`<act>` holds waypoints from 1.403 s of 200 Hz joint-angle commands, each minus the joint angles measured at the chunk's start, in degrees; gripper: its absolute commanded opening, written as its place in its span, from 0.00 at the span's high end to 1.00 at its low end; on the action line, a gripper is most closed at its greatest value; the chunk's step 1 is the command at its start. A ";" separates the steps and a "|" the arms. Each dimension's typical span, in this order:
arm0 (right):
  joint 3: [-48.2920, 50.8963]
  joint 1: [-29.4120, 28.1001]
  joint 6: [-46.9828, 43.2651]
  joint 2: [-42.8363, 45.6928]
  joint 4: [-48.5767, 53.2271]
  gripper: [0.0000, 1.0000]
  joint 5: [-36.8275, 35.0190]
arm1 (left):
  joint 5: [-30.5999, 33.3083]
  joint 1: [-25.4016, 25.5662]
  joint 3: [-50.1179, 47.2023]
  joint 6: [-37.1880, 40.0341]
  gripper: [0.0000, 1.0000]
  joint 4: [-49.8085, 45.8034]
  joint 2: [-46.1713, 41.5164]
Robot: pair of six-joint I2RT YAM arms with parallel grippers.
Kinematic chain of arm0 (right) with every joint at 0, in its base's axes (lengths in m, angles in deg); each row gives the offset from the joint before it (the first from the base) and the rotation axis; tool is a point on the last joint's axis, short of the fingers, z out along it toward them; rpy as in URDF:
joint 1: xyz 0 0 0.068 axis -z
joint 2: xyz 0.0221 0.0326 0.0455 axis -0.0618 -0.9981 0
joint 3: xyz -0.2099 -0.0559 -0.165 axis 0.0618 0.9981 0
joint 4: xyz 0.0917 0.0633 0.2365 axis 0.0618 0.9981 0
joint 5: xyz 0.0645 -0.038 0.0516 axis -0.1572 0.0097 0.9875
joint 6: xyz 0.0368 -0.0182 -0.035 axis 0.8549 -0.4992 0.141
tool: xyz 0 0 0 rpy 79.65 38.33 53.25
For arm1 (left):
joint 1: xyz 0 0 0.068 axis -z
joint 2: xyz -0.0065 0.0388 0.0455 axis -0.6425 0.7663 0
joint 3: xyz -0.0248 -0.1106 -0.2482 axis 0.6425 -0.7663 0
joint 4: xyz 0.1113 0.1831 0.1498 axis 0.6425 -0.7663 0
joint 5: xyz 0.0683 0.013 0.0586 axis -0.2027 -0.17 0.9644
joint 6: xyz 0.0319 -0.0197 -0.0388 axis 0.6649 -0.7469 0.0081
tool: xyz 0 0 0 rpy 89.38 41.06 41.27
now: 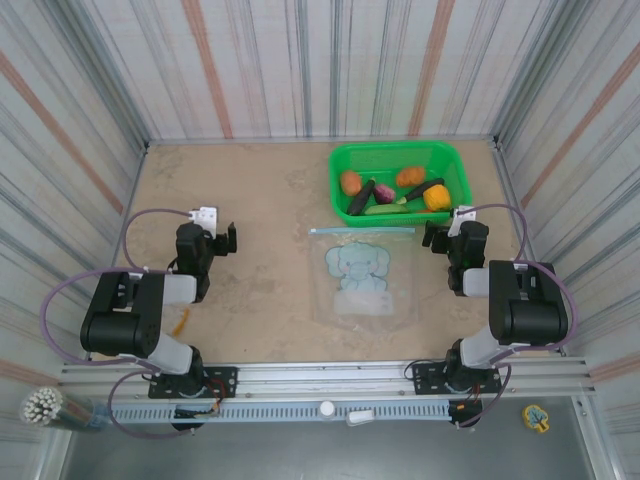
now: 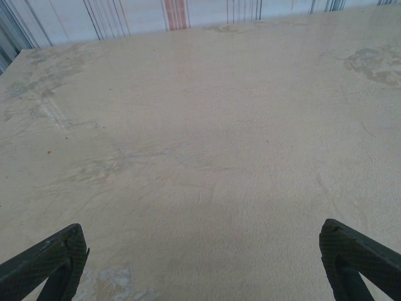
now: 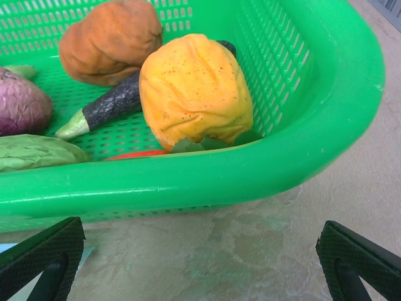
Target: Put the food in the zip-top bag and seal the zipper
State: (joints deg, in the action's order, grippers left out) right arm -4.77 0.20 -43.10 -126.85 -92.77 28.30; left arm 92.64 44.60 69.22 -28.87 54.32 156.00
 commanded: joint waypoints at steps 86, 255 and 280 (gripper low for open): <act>-1.26 -0.36 0.81 -0.78 -1.14 0.01 0.86 | -4.28 -2.60 1.62 -0.34 0.01 -1.45 0.53; -1.61 -11.74 -0.56 34.29 34.44 0.01 -5.64 | 4.36 20.86 6.01 7.82 0.01 -24.20 -25.01; -6.71 -23.43 -3.04 44.50 46.67 0.01 -10.14 | 9.53 30.56 12.03 2.35 0.01 -35.65 -32.28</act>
State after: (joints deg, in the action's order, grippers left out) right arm -6.39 -15.18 -44.87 -89.65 -60.53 23.29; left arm 95.66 68.51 74.66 -22.60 29.86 129.77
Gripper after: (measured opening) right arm 0.991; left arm 0.987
